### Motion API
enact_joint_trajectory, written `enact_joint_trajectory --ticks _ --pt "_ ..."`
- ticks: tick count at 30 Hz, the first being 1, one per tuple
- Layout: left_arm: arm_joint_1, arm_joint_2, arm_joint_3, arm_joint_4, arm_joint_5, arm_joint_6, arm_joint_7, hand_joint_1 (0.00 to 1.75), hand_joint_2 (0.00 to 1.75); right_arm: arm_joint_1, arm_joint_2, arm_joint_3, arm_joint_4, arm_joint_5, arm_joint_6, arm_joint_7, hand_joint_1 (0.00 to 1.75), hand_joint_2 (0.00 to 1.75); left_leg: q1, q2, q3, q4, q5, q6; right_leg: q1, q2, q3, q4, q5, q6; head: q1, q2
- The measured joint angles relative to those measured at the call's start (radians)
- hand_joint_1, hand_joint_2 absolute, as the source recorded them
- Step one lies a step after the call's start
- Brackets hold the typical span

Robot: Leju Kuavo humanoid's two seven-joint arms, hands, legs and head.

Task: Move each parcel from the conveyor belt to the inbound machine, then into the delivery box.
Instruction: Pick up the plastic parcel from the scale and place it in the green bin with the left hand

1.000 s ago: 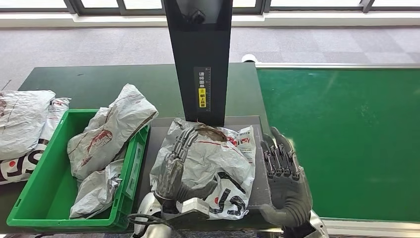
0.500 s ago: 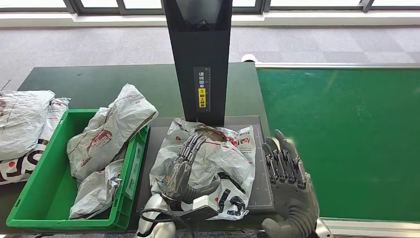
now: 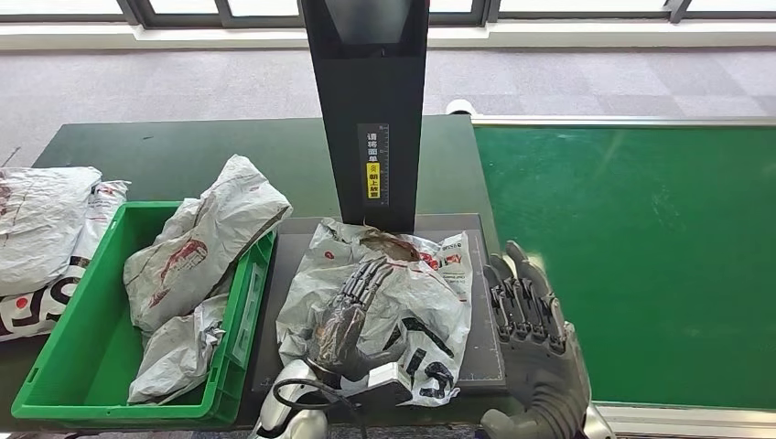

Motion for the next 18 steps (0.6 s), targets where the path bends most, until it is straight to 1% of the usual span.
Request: enact_joint_trajectory --ticks 8,13,18 --pt "-0.027 -0.005 -0.002 0.143 -0.077 -0.105 0.041 0.00 1.75 -0.003 -0.005 0.007 -0.001 0.000 0.020 0.000 0.00 1.75 0.000 0.000 0.000 0.000 0.000 0.000 0.000 0.000 0.000 0.000 0.000 0.000 0.000 0.000" --pt "-0.060 -0.010 -0.007 0.242 -0.089 -0.136 0.049 0.00 1.75 -0.003 -0.005 0.007 -0.001 -0.001 0.036 0.000 0.00 1.75 0.000 0.000 0.002 0.000 0.000 0.000 0.000 0.000 0.002 0.000 0.000 0.000 0.000 0.000" --pt "-0.091 -0.017 -0.012 0.305 -0.089 -0.152 0.047 0.00 1.75 -0.007 -0.005 0.007 -0.001 -0.006 0.046 0.000 0.00 1.75 0.000 -0.001 0.007 0.000 -0.002 0.002 0.000 -0.001 0.009 -0.001 -0.002 0.002 0.000 0.000"
